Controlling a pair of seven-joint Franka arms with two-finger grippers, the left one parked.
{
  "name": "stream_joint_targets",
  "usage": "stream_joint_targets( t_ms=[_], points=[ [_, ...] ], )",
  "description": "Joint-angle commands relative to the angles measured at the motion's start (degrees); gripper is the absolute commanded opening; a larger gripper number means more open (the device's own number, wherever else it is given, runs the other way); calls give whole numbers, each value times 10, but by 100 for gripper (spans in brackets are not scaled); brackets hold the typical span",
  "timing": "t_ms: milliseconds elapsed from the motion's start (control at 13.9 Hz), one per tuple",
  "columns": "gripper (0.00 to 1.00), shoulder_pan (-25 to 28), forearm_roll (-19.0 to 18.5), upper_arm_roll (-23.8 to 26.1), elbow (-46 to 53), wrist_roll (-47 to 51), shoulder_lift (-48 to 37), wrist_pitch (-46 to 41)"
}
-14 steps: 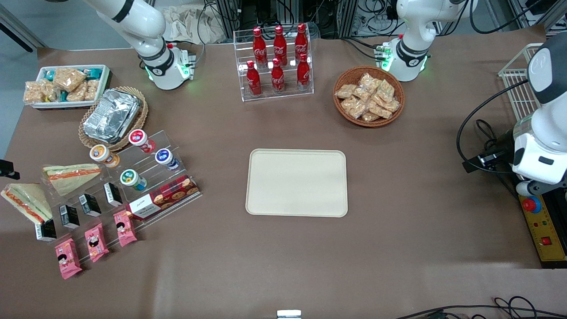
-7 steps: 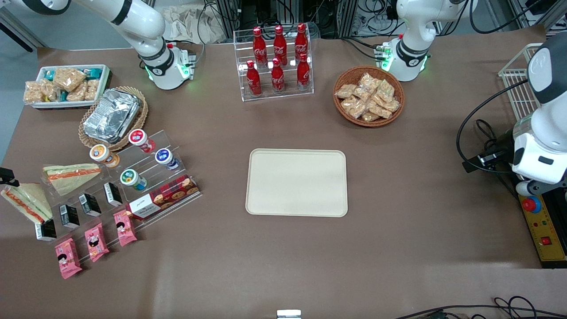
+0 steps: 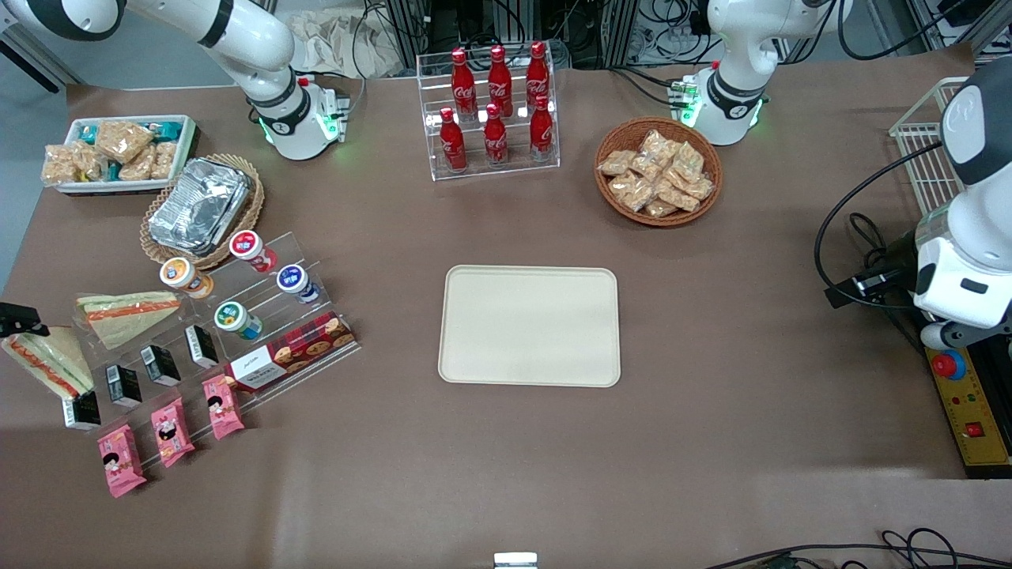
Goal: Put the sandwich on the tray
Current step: 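Close the right gripper on the upright wrapped triangle sandwich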
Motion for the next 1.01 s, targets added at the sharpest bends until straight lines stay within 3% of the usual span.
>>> stream_joint_targets(
  t_ms=[0,360,432,504,719,791,935],
  points=[
    [100,-9,8,6,-8,-11,4,18],
    [97,-20,16,6,-37,-11,4,37],
    [89,-20,16,6,-38,-11,4,36],
    [72,-20,16,6,-38,-11,4,35],
    [57,-18,16,6,-35,-10,3,33],
    [48,-18,15,6,-34,-12,3,33],
    [45,-17,15,6,-31,-23,4,34]
  ],
)
